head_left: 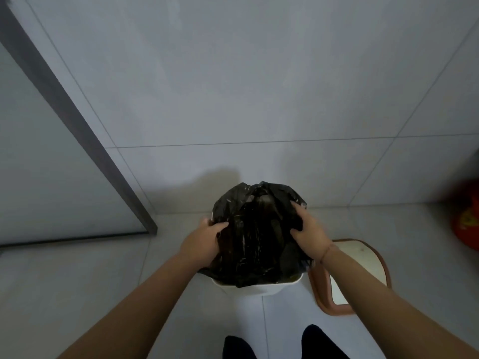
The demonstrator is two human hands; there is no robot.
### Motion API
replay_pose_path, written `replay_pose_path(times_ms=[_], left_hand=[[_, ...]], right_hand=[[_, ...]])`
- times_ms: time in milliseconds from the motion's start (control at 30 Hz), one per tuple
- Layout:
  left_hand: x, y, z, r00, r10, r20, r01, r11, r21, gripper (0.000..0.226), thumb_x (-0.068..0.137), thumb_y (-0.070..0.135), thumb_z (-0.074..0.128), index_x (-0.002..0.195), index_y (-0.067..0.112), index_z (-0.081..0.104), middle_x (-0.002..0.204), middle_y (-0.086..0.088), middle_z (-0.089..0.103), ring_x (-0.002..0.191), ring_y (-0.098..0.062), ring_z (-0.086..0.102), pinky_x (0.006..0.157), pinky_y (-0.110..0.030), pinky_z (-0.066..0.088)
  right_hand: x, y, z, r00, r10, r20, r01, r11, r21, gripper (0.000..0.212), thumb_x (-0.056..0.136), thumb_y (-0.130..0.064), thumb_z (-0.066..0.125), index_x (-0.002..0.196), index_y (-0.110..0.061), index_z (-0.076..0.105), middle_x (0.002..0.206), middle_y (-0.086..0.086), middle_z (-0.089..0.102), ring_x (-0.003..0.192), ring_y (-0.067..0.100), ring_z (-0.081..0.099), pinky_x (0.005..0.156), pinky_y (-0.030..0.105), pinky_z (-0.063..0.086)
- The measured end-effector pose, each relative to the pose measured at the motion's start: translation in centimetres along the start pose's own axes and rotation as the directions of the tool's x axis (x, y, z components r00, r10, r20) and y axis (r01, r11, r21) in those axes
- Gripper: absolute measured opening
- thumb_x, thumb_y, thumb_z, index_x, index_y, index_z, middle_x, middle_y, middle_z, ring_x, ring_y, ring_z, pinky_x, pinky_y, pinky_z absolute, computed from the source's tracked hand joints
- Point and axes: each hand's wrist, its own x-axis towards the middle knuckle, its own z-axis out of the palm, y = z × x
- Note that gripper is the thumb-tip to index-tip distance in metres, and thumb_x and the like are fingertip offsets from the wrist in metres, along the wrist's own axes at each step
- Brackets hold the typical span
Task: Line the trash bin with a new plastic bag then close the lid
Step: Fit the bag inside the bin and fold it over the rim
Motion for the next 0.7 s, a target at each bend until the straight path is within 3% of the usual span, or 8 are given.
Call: replay_pose_path(times_ms=[67, 133, 233, 267, 333, 400, 467, 700], left_hand=[[0.3, -0.2, 0.3, 0.998, -0.066, -0.002, 0.066, 0.993, 0.099, 0.055, 0.093, 0.027, 0.044, 0.146, 0.028, 0.029, 0.133, -0.013, 0.037, 0.102, -0.033, 0.057, 0.087, -0.037, 0.048], [0.3, 0.3, 0.5, 0.977, -0.083, -0.195, 0.129, 0.963, 0.236, 0.061, 0.087, 0.024, 0.052, 0.145, 0.022, 0.032, 0.137, -0.017, 0.039, 0.103, -0.036, 0.057, 0.087, -0.041, 0.048], [1.1, 2.5, 1.5, 0.771, 0.402, -0.494, -0.137, 0.863, 0.487, 0.049, 0.079, 0.01, 0.047, 0.128, 0.012, 0.055, 0.134, -0.017, 0.054, 0.11, -0.035, 0.057, 0.096, -0.047, 0.041], [1.5, 3.3, 2.4, 0.691, 0.573, -0.442, -0.306, 0.785, 0.539, 0.047, 0.081, 0.011, 0.041, 0.126, 0.011, 0.057, 0.132, -0.015, 0.057, 0.115, -0.033, 0.056, 0.102, -0.047, 0.037], [2.3, 4.2, 4.0, 0.718, 0.687, -0.107, -0.548, 0.654, 0.523, 0.051, 0.088, 0.017, 0.035, 0.137, 0.014, 0.046, 0.141, -0.012, 0.05, 0.132, -0.03, 0.043, 0.115, -0.045, 0.021], [3.5, 3.7, 5.7, 0.86, 0.435, 0.267, -0.51, 0.747, 0.426, 0.058, 0.095, 0.03, 0.034, 0.15, 0.021, 0.019, 0.157, -0.01, 0.025, 0.146, -0.029, 0.015, 0.118, -0.045, 0.001], [4.8, 2.7, 7.2, 0.87, 0.18, 0.459, -0.399, 0.804, 0.441, 0.062, 0.096, 0.041, 0.033, 0.151, 0.027, 0.007, 0.161, -0.008, 0.01, 0.147, -0.03, 0.002, 0.118, -0.049, -0.005], [8.2, 1.2, 12.0, 0.836, -0.016, 0.549, -0.274, 0.854, 0.442, 0.069, 0.093, 0.054, 0.03, 0.151, 0.03, 0.001, 0.162, -0.005, 0.0, 0.147, -0.034, -0.004, 0.116, -0.055, -0.005]], right_hand=[[0.8, 0.6, 1.0, 0.995, 0.03, 0.09, -0.02, 0.994, -0.106, 0.054, 0.083, -0.004, 0.053, 0.135, -0.015, 0.046, 0.128, 0.014, 0.059, 0.119, 0.03, 0.054, 0.091, 0.018, 0.033], [1.4, 1.0, 1.5, 0.988, 0.081, 0.135, -0.066, 0.992, -0.108, 0.04, 0.083, -0.007, 0.056, 0.123, -0.008, 0.055, 0.121, 0.016, 0.062, 0.113, 0.029, 0.057, 0.085, 0.017, 0.035], [2.0, 1.3, 1.5, 0.987, 0.116, 0.111, -0.114, 0.993, -0.026, 0.034, 0.08, -0.004, 0.059, 0.114, -0.007, 0.061, 0.109, 0.014, 0.067, 0.097, 0.021, 0.06, 0.078, 0.018, 0.037], [2.0, 1.3, 1.4, 0.985, 0.126, 0.117, -0.128, 0.992, 0.013, 0.035, 0.078, -0.001, 0.06, 0.113, -0.008, 0.062, 0.105, 0.012, 0.067, 0.094, 0.02, 0.06, 0.078, 0.019, 0.039], [1.8, 1.2, 1.0, 0.981, 0.136, 0.136, -0.151, 0.982, 0.112, 0.037, 0.077, 0.003, 0.061, 0.111, -0.009, 0.063, 0.101, 0.009, 0.067, 0.095, 0.021, 0.061, 0.08, 0.022, 0.042], [1.7, 1.3, 0.5, 0.977, 0.15, 0.15, -0.176, 0.968, 0.177, 0.041, 0.077, 0.005, 0.062, 0.115, -0.008, 0.061, 0.105, 0.01, 0.067, 0.098, 0.023, 0.061, 0.085, 0.027, 0.046], [1.4, 1.4, 0.2, 0.976, 0.154, 0.153, -0.184, 0.961, 0.207, 0.044, 0.078, 0.01, 0.058, 0.12, -0.005, 0.058, 0.11, 0.016, 0.066, 0.097, 0.025, 0.061, 0.085, 0.029, 0.048], [2.2, 2.6, 0.1, 0.977, 0.156, 0.144, -0.192, 0.937, 0.291, 0.042, 0.081, 0.012, 0.053, 0.118, -0.007, 0.058, 0.106, 0.013, 0.065, 0.095, 0.023, 0.062, 0.079, 0.024, 0.052]])
